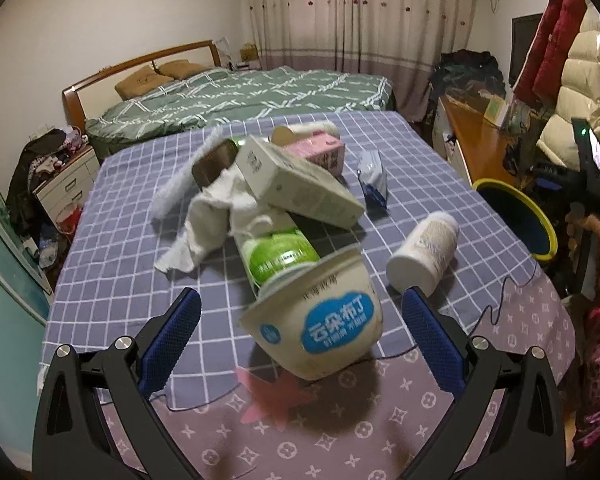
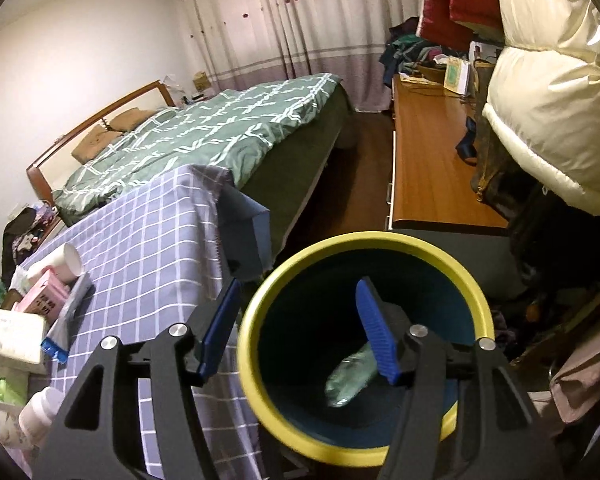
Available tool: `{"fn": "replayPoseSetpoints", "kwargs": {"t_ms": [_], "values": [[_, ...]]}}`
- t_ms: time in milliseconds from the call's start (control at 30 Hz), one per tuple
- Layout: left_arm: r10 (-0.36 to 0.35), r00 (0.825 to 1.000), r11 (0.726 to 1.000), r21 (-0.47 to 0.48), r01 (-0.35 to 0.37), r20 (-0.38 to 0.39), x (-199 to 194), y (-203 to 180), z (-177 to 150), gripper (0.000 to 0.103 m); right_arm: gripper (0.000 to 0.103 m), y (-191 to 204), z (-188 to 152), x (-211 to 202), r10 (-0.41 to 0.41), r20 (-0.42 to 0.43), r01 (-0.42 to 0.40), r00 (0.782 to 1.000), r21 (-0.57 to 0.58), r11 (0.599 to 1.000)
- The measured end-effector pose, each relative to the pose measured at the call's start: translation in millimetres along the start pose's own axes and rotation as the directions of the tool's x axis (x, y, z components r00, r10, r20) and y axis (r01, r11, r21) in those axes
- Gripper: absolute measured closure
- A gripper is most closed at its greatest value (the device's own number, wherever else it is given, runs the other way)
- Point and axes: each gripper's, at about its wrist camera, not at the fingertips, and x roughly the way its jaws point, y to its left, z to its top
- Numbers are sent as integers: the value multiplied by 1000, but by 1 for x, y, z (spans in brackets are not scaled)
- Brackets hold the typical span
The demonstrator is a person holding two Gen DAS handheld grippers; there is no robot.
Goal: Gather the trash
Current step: 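Grasp the white yogurt cup with the left gripper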
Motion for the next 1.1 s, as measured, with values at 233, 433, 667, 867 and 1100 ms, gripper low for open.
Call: {"fn": "replayPoseSetpoints", "kwargs": {"t_ms": [233, 433, 667, 867, 1100], "values": [[-37, 997, 998, -47, 33, -75, 19, 1, -7, 4, 42, 11, -2, -2, 28, -9, -28, 1000, -17, 999], [-102, 988, 989, -119, 88, -118, 33, 5, -9, 4, 42, 18, -6, 2, 45, -20, -46, 999, -28, 999], [-143, 982, 976, -184, 119, -122, 40, 9, -4, 6, 42, 21, -7, 4, 54, -27, -55, 998, -29, 998], [-168, 977, 968, -210, 138, -130, 47, 15, -5, 14, 42, 22, -9, 5, 61, -32, -62, 998, -34, 998], [-169, 975, 974, -177, 143, -141, 34, 25, -14, 14, 42, 23, -12, 4, 65, -31, -66, 997, -34, 997]]}}
